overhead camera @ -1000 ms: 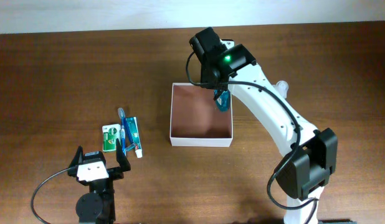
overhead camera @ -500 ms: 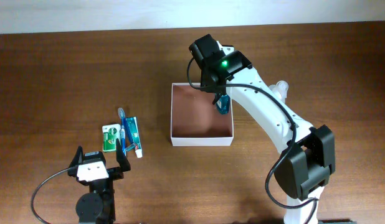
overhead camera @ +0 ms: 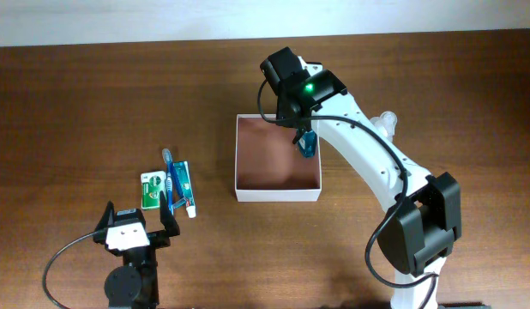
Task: Pack container
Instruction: 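Lower the Listerine bottle into the box's back-right corner and release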
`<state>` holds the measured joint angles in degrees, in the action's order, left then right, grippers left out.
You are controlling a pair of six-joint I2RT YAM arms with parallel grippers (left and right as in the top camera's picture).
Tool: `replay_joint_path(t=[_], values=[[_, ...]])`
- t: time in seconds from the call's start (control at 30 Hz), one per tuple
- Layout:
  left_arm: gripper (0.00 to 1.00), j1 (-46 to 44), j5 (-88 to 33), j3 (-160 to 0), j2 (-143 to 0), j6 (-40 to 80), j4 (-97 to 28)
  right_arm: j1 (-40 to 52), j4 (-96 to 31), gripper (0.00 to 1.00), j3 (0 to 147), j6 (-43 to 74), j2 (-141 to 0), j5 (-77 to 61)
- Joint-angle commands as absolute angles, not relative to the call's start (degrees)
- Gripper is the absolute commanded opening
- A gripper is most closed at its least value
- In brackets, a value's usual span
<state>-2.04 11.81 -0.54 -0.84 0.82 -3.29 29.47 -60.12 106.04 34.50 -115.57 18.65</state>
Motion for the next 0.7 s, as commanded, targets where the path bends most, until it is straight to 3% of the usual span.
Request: replay_joint_path(t=[0.0, 0.53, 0.67], values=[[1.00, -1.69, 11.42, -0.51, -0.30, -0.27, -3.68, 29.58, -59.79, 0.18, 105.95, 35.03, -114.83, 21.45], [1.00, -1.69, 11.42, -0.51, -0.30, -0.27, -3.68, 28.75, -59.75, 0.19, 105.30, 35.03, -114.83, 21.45], [1.00, -1.69, 11.42, -0.51, -0.30, -0.27, -3.68, 28.25, -59.20, 0.28, 104.16, 35.03, -114.83, 21.43]])
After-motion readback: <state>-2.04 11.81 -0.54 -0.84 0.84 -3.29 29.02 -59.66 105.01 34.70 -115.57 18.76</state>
